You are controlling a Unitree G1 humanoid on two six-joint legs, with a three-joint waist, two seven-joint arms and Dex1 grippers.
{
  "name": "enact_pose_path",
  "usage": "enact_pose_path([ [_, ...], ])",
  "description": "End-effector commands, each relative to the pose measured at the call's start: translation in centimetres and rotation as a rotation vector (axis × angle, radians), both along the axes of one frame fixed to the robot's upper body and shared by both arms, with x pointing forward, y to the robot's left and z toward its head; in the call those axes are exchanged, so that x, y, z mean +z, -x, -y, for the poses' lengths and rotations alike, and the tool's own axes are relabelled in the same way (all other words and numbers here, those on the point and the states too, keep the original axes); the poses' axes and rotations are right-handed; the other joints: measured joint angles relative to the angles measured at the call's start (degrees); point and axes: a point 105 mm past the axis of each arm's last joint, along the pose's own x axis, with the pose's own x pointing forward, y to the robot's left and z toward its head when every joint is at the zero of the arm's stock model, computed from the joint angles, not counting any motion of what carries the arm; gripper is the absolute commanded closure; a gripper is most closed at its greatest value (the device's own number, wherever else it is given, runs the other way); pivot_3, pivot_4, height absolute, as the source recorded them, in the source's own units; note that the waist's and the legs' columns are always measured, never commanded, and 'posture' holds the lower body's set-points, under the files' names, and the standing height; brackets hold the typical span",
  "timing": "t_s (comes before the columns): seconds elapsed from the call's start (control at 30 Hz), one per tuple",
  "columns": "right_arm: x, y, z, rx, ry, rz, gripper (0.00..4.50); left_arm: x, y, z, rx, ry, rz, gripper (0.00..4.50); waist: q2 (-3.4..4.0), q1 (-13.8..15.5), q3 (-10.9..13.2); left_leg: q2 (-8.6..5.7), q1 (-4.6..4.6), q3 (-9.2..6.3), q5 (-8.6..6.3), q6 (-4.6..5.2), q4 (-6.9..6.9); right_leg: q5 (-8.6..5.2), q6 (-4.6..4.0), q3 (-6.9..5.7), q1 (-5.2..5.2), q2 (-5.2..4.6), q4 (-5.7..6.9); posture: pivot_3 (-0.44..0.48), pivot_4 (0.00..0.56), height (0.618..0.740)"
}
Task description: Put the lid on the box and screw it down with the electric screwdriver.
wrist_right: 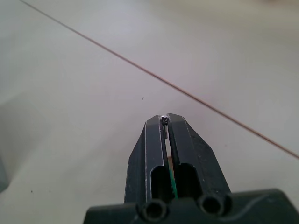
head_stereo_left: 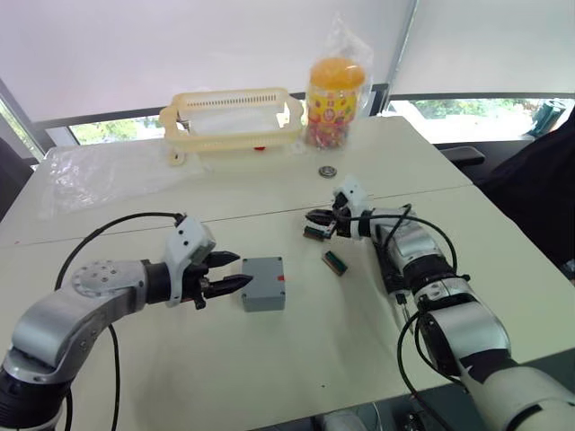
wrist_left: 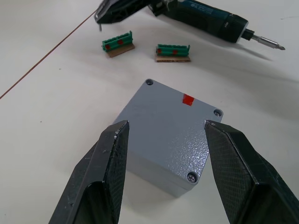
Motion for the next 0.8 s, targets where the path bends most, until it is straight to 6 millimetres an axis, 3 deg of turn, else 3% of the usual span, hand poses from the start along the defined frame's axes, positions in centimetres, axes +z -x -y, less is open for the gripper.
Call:
enact_pose_path([
  [0.03, 4.2, 0.1, -0.5, 0.029, -0.050, 0.110, 4.46, 0.5, -0.1, 0.2, -0.013, 0.008, 0.028, 1.93, 0.00, 0.01, 0.00, 0.00, 0.00, 0.00, 0.00, 0.00, 0.00, 0.00, 0.00, 0.00, 0.00, 0.00, 0.00, 0.000, 0.150, 0.740],
  [0.17, 6.0, 2.8, -1.8, 0.133, -0.105, 0.096, 4.46, 0.7, -0.1, -0.3, -0.018, -0.006, 0.029, 1.93, 0.03, 0.10, 0.02, 0.01, -0.01, -0.02, 0.00, 0.00, -0.01, 0.00, 0.00, 0.00, 0.00, 0.00, 0.01, 0.000, 0.150, 0.740],
  [0.4, 4.3, 9.6, -3.4, 0.278, -0.091, -0.016, 4.46, 0.7, 0.6, -1.3, -0.056, -0.080, 0.016, 1.93, 0.04, 0.25, 0.02, 0.00, 0.00, -0.04, 0.00, 0.00, -0.01, 0.00, 0.00, -0.05, 0.01, 0.00, 0.01, 0.000, 0.150, 0.740],
  [0.63, 3.7, 11.2, -4.3, 0.291, -0.109, -0.061, 4.46, 0.3, 1.0, -1.1, -0.081, -0.095, 0.002, 1.93, 0.03, 0.15, 0.02, 0.00, 0.01, -0.02, 0.00, 0.01, -0.02, -0.01, -0.01, -0.03, 0.00, 0.03, 0.01, 0.000, 0.150, 0.740],
  [0.8, 3.0, 11.3, -5.2, 0.301, -0.099, -0.061, 4.46, 0.2, 0.8, -0.9, -0.081, -0.093, 0.005, 1.93, 0.03, 0.14, 0.02, 0.00, 0.01, -0.01, 0.00, 0.01, -0.01, -0.01, -0.01, -0.03, 0.00, 0.02, 0.01, 0.000, 0.150, 0.740],
])
